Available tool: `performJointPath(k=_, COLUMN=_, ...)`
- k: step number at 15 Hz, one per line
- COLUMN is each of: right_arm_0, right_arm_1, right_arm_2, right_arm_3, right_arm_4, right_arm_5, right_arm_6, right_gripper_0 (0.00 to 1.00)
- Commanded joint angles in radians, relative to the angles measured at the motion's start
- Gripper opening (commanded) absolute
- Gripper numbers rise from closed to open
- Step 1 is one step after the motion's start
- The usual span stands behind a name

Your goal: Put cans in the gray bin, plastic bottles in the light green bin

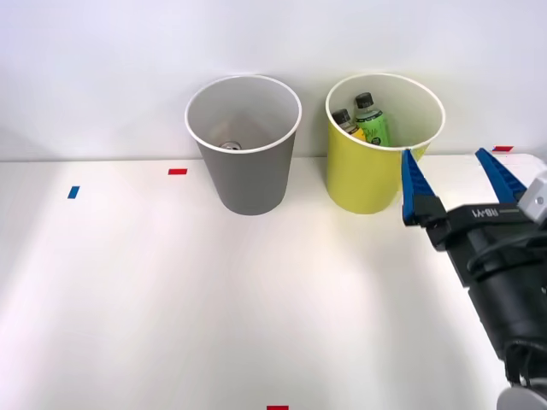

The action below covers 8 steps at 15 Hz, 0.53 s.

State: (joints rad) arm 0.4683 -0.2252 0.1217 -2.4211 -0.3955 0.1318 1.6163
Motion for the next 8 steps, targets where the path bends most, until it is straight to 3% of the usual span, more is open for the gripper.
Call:
performJointPath(k=1, right_arm_0=0.112, right_arm_1=0.001, right_arm_2=0.023, right_arm_3=-0.001, right_arm_4=0.013, right_arm_5=-0.027, right_arm_6=0.01, right_gripper_0=1.0)
performJointPath(k=8, right_arm_0=0.277, right_arm_1=-0.005, right_arm_2=0.001, right_arm_3=0.05, right_arm_4=0.018, right_arm_5=-0.031, right_arm_6=0.028, right_gripper_0=1.0)
